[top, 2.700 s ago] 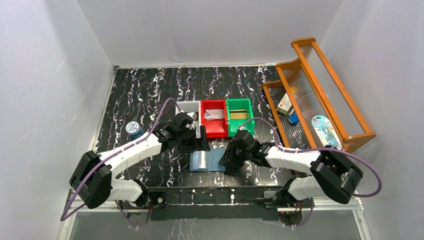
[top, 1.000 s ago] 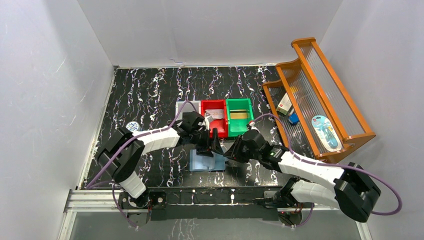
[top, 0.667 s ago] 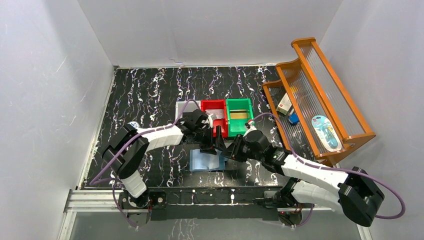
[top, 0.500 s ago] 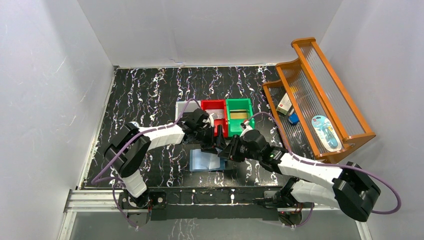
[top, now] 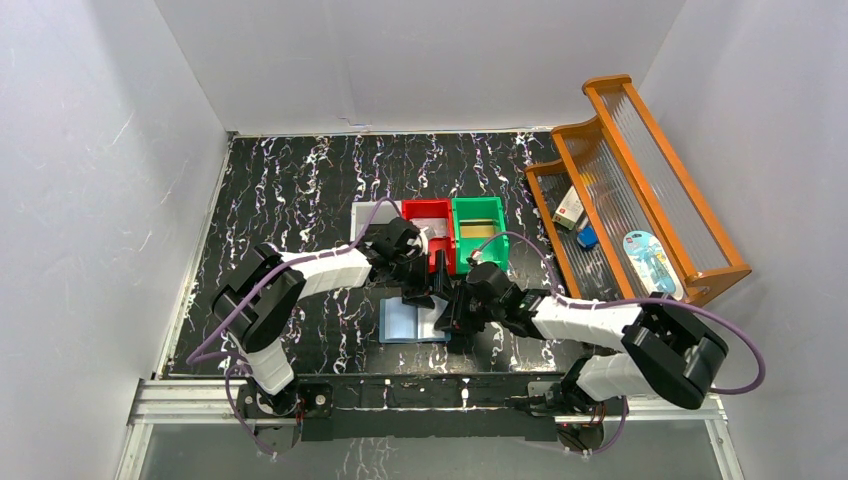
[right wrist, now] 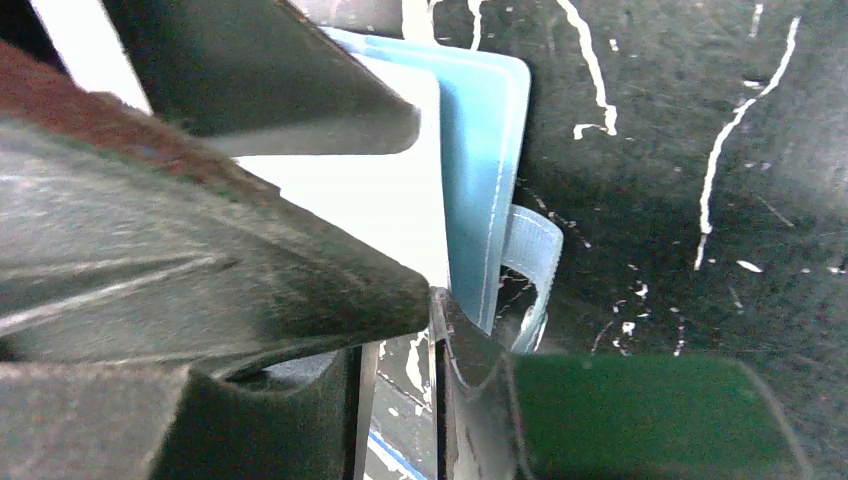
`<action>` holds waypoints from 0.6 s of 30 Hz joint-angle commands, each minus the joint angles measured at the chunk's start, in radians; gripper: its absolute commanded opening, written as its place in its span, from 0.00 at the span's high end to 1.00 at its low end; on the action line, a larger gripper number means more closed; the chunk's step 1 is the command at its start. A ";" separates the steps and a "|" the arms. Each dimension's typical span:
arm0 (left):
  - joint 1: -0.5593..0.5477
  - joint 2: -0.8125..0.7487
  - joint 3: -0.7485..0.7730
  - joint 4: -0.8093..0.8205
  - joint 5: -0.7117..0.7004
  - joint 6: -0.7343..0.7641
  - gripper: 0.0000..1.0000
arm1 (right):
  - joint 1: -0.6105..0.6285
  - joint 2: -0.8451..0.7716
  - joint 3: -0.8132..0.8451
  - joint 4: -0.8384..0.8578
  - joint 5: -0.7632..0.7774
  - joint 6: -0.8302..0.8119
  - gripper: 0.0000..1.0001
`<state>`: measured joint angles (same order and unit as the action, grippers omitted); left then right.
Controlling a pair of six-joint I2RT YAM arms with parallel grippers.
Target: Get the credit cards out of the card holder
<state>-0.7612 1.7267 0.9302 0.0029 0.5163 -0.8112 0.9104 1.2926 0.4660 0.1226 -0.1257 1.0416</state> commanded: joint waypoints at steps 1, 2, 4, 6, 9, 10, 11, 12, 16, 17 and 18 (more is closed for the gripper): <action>-0.006 -0.021 0.029 -0.004 0.027 -0.003 0.31 | -0.001 0.039 0.064 -0.015 0.036 -0.002 0.67; -0.006 -0.024 0.030 -0.006 0.025 -0.004 0.30 | -0.002 0.049 0.068 -0.030 0.042 0.005 0.68; -0.005 -0.036 0.032 -0.018 0.013 0.003 0.29 | -0.003 0.068 0.085 -0.094 0.062 0.019 0.68; -0.005 -0.058 0.035 -0.037 -0.008 0.013 0.27 | -0.005 0.087 0.095 -0.155 0.078 0.030 0.68; -0.004 -0.093 0.059 -0.067 -0.025 0.037 0.23 | -0.009 0.113 0.097 -0.170 0.074 0.038 0.68; -0.004 -0.099 0.072 -0.083 -0.031 0.046 0.22 | -0.009 0.119 0.100 -0.175 0.070 0.038 0.68; -0.005 -0.103 0.086 -0.103 -0.038 0.059 0.21 | -0.008 0.125 0.104 -0.177 0.068 0.037 0.68; -0.004 -0.107 0.098 -0.123 -0.046 0.069 0.21 | -0.009 0.128 0.108 -0.179 0.066 0.035 0.68; -0.004 -0.151 0.103 -0.199 -0.107 0.097 0.19 | -0.010 0.129 0.111 -0.185 0.069 0.034 0.68; -0.005 -0.162 0.095 -0.216 -0.126 0.105 0.18 | -0.010 0.127 0.108 -0.185 0.070 0.034 0.68; -0.005 -0.181 0.087 -0.233 -0.146 0.112 0.18 | -0.010 0.126 0.107 -0.184 0.070 0.035 0.68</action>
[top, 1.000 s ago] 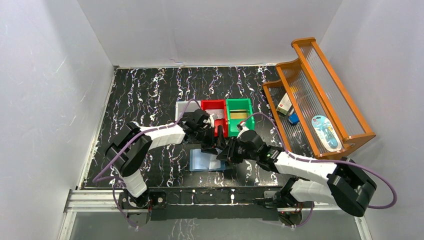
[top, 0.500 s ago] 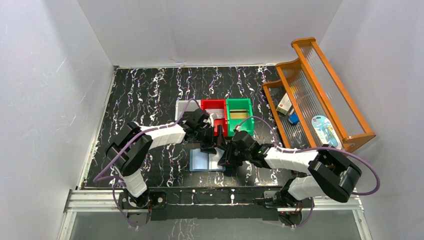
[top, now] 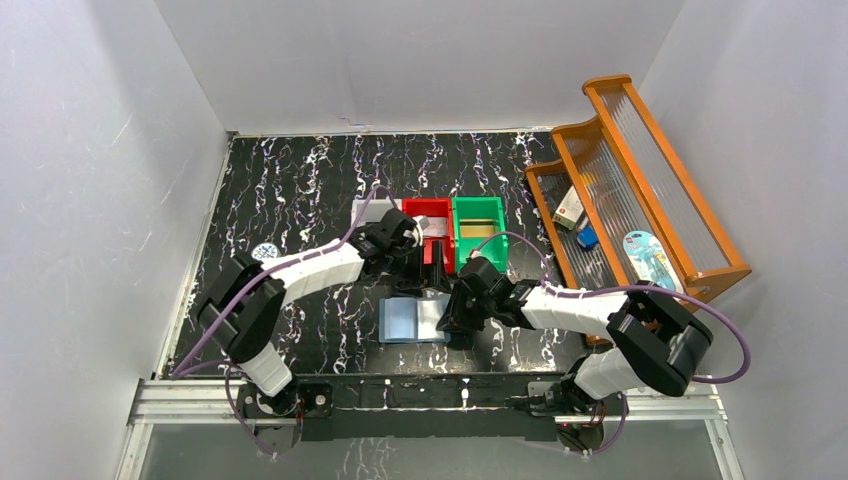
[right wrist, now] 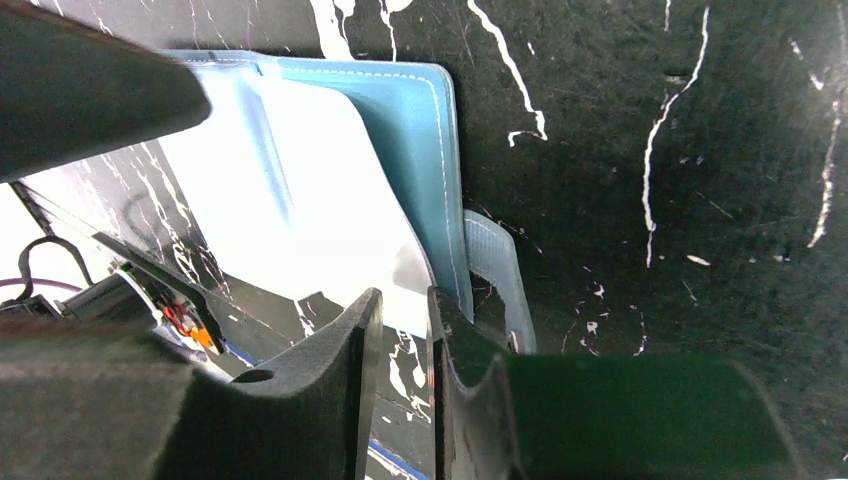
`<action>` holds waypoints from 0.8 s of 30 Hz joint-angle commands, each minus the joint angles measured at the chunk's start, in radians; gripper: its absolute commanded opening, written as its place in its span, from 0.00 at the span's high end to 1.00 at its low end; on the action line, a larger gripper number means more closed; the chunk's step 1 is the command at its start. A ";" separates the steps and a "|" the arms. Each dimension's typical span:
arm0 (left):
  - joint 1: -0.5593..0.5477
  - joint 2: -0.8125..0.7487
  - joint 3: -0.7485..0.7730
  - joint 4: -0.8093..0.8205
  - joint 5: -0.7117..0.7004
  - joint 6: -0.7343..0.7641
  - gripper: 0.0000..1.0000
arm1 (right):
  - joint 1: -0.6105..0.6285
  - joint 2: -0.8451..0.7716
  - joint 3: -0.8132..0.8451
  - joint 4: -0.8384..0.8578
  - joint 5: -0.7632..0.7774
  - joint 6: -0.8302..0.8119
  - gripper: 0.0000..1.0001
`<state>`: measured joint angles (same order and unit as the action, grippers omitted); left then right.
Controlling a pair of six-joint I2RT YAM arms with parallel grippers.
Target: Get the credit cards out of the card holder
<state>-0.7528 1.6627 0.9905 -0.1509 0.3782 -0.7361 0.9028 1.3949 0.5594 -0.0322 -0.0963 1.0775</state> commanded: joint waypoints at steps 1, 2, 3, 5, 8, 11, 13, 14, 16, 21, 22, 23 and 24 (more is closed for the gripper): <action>-0.012 -0.132 0.018 -0.095 -0.031 0.043 0.18 | -0.003 0.023 0.011 -0.029 0.041 0.000 0.68; -0.013 -0.148 0.008 -0.111 -0.051 0.050 0.17 | -0.002 0.023 0.010 -0.029 0.042 0.001 0.68; -0.013 -0.167 -0.005 -0.124 -0.072 0.053 0.17 | -0.003 0.022 0.010 -0.029 0.042 0.002 0.68; -0.012 -0.207 -0.038 -0.143 -0.115 0.052 0.17 | -0.004 0.024 0.009 -0.028 0.042 0.002 0.68; -0.011 -0.267 -0.091 -0.161 -0.166 0.040 0.15 | -0.006 0.026 0.011 -0.028 0.038 0.001 0.68; -0.010 -0.290 -0.136 -0.175 -0.180 0.033 0.14 | -0.007 0.032 0.013 -0.028 0.035 -0.001 0.68; -0.010 -0.290 -0.155 -0.184 -0.174 0.029 0.15 | -0.007 0.035 0.015 -0.028 0.033 -0.002 0.68; -0.010 -0.290 -0.164 -0.185 -0.171 0.026 0.15 | -0.007 0.036 0.016 -0.028 0.033 -0.001 0.68; -0.009 -0.290 -0.178 -0.185 -0.172 0.023 0.15 | -0.007 0.036 0.016 -0.029 0.032 -0.001 0.68; -0.009 -0.290 -0.177 -0.209 -0.205 0.029 0.16 | -0.007 0.030 0.013 -0.032 0.035 0.001 0.67; -0.010 -0.290 -0.176 -0.217 -0.209 0.032 0.16 | -0.007 0.030 0.013 -0.032 0.035 0.001 0.67; -0.010 -0.290 -0.173 -0.224 -0.212 0.034 0.16 | -0.007 0.030 0.013 -0.032 0.034 0.001 0.67; -0.010 -0.287 -0.174 -0.227 -0.214 0.037 0.16 | -0.007 0.031 0.012 -0.032 0.035 0.001 0.67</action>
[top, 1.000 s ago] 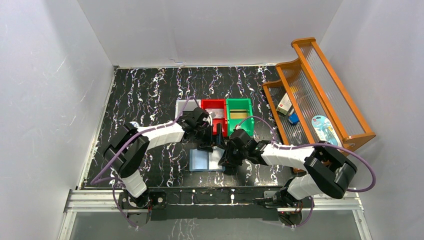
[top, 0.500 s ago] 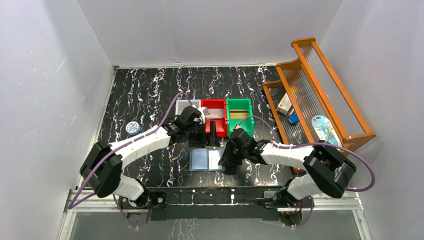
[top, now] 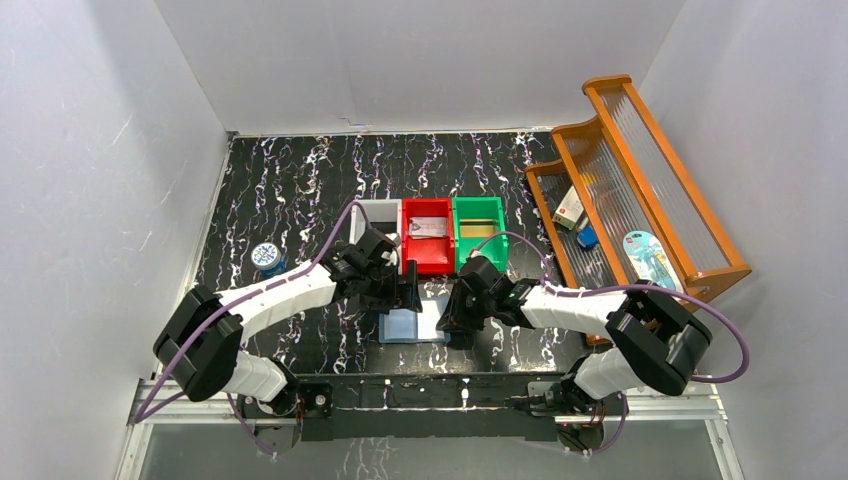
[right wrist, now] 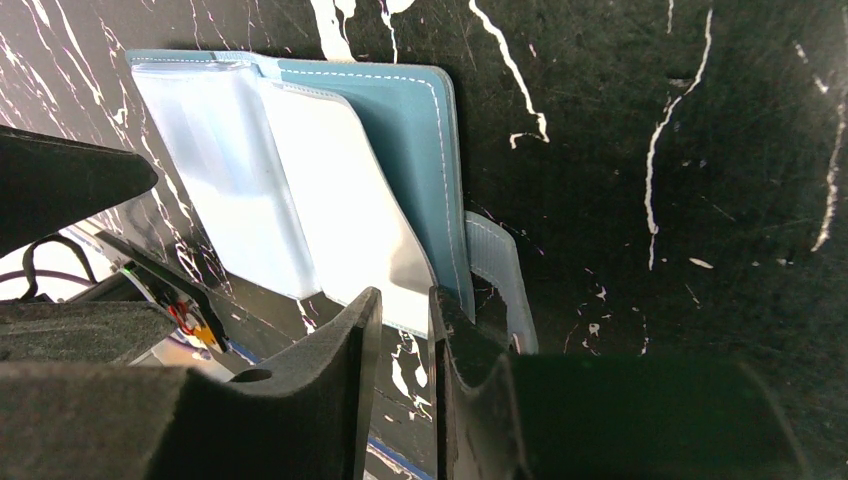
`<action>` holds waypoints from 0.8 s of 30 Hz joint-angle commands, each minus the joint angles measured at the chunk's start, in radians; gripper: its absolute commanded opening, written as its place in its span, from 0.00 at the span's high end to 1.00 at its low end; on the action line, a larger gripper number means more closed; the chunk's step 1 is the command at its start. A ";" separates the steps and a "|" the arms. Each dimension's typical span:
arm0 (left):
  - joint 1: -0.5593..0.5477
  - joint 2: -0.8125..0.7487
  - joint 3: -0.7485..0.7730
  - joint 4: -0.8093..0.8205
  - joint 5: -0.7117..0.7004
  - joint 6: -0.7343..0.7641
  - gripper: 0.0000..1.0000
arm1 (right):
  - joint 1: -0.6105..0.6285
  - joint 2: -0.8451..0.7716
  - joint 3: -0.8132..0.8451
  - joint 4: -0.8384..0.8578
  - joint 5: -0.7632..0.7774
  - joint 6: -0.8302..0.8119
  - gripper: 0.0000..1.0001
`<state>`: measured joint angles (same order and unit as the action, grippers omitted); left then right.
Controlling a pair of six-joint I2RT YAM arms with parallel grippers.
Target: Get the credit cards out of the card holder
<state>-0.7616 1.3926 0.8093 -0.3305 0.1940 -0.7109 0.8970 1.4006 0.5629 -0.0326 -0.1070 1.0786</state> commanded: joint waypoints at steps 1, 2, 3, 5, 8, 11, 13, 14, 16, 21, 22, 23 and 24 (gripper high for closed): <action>-0.001 -0.013 0.007 -0.053 -0.031 0.014 0.16 | -0.001 0.026 0.009 -0.031 0.045 0.001 0.67; -0.001 -0.008 0.008 -0.060 -0.036 0.017 0.16 | -0.001 0.027 0.009 -0.030 0.044 0.001 0.67; 0.000 -0.006 0.009 -0.066 -0.039 0.020 0.16 | -0.002 0.030 0.010 -0.030 0.043 0.001 0.67; -0.001 -0.001 0.006 -0.072 -0.045 0.023 0.16 | -0.001 0.032 0.013 -0.032 0.041 0.000 0.67; 0.000 0.010 -0.001 -0.075 -0.050 0.026 0.16 | -0.002 0.038 0.014 -0.032 0.038 -0.002 0.67; -0.001 0.028 -0.008 -0.073 -0.042 0.029 0.16 | -0.002 0.041 0.015 -0.030 0.036 -0.002 0.67; -0.001 0.040 -0.011 -0.069 -0.035 0.033 0.16 | -0.003 0.044 0.016 -0.030 0.035 -0.002 0.67; -0.001 0.046 -0.012 -0.069 -0.033 0.035 0.16 | -0.003 0.046 0.017 -0.029 0.034 -0.002 0.67; -0.001 0.061 -0.014 -0.068 -0.031 0.042 0.16 | -0.003 0.051 0.018 -0.029 0.031 -0.003 0.67; -0.001 0.084 -0.028 -0.055 -0.017 0.046 0.16 | -0.003 0.056 0.020 -0.028 0.029 -0.003 0.67; -0.002 0.087 -0.031 -0.046 -0.013 0.047 0.16 | -0.003 0.057 0.020 -0.027 0.027 -0.004 0.67; -0.001 0.090 -0.034 -0.040 -0.005 0.047 0.16 | -0.003 0.059 0.020 -0.026 0.027 -0.003 0.67; -0.002 0.092 -0.035 -0.030 0.004 0.044 0.16 | -0.003 0.062 0.021 -0.026 0.026 -0.004 0.67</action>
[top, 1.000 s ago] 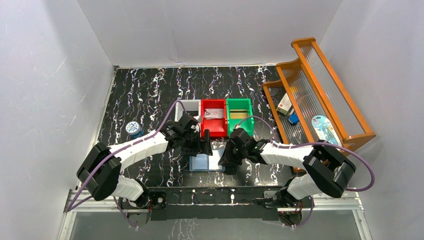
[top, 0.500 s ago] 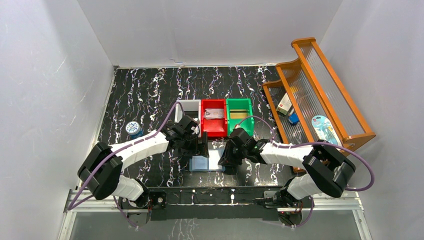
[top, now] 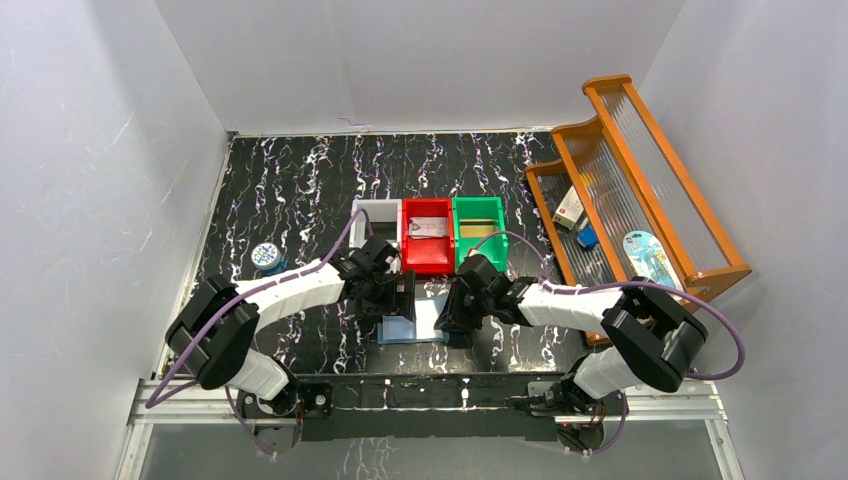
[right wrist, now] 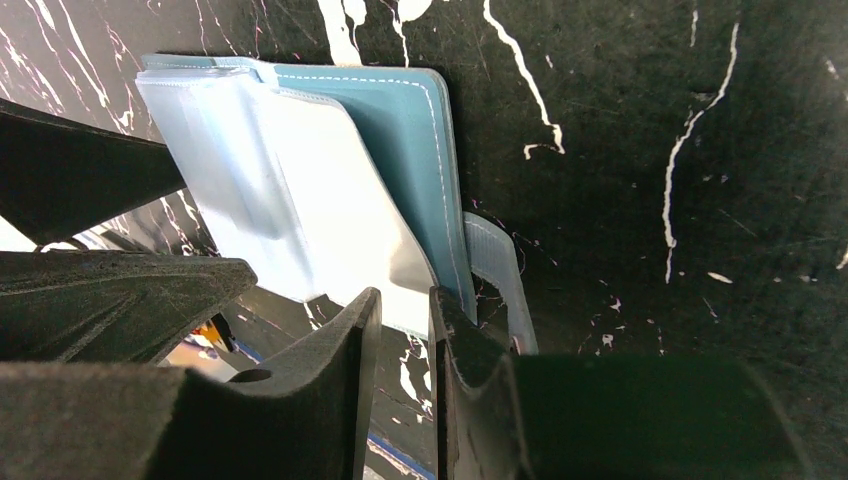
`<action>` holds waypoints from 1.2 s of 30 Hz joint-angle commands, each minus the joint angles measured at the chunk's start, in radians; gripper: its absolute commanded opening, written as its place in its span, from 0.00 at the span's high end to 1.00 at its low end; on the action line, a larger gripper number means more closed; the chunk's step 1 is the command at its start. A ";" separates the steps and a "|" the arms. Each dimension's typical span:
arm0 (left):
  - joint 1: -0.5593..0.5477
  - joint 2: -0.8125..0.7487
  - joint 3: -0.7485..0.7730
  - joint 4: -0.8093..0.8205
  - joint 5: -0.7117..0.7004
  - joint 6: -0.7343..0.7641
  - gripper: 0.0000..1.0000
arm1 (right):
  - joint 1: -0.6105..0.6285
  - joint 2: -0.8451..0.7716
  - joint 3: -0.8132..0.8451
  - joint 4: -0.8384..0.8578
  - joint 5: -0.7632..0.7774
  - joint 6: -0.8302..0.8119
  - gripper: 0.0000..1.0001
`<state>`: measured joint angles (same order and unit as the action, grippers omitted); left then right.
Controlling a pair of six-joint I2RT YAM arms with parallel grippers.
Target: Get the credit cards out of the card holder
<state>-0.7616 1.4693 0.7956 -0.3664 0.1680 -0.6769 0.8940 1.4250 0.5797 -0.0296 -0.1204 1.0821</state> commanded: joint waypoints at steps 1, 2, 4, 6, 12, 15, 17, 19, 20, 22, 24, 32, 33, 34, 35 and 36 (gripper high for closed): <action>-0.001 0.015 -0.025 0.020 0.050 0.006 0.16 | 0.000 0.040 0.005 -0.029 0.037 -0.009 0.67; -0.001 0.013 -0.027 0.033 0.058 0.001 0.17 | 0.000 0.044 0.006 -0.030 0.035 -0.010 0.67; 0.000 -0.005 -0.032 0.065 0.087 -0.018 0.18 | 0.000 0.048 0.008 -0.035 0.034 -0.011 0.67; -0.001 -0.035 -0.036 0.104 0.114 -0.039 0.19 | 0.000 0.049 0.010 -0.035 0.034 -0.011 0.67; -0.002 -0.096 -0.018 0.200 0.175 -0.083 0.25 | -0.001 0.052 0.017 -0.038 0.031 -0.017 0.66; -0.001 -0.120 0.001 0.222 0.212 -0.079 0.26 | -0.001 0.050 0.017 -0.037 0.031 -0.020 0.66; -0.002 -0.111 0.008 0.243 0.245 -0.077 0.27 | -0.001 0.040 0.016 -0.033 0.032 -0.021 0.66; -0.002 -0.094 0.013 0.276 0.286 -0.076 0.28 | -0.002 0.026 0.018 -0.026 0.036 -0.022 0.66; -0.002 -0.077 0.017 0.289 0.304 -0.078 0.28 | -0.003 0.015 0.020 -0.021 0.039 -0.023 0.66; -0.002 -0.054 0.033 0.301 0.335 -0.073 0.28 | -0.004 -0.010 0.024 -0.014 0.049 -0.024 0.65; -0.004 -0.040 0.048 0.301 0.348 -0.064 0.28 | -0.003 -0.042 0.028 -0.019 0.068 -0.022 0.64; -0.004 -0.010 0.038 0.242 0.280 -0.057 0.28 | -0.004 -0.250 0.036 -0.191 0.282 0.051 0.57; -0.004 -0.034 0.022 0.230 0.249 -0.056 0.28 | -0.004 -0.297 0.020 -0.174 0.295 0.049 0.56; -0.003 -0.056 0.010 0.215 0.226 -0.052 0.27 | -0.005 -0.335 -0.003 -0.111 0.275 0.043 0.56; -0.003 -0.061 0.003 0.208 0.214 -0.045 0.26 | -0.005 -0.359 -0.032 -0.011 0.224 0.037 0.55; -0.004 -0.034 0.012 0.166 0.182 -0.041 0.26 | -0.004 -0.309 -0.040 0.081 0.149 0.024 0.55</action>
<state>-0.7616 1.4563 0.8112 -0.1242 0.4038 -0.7399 0.8906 1.0794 0.5583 -0.1253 0.1043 1.1160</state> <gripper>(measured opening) 0.731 0.448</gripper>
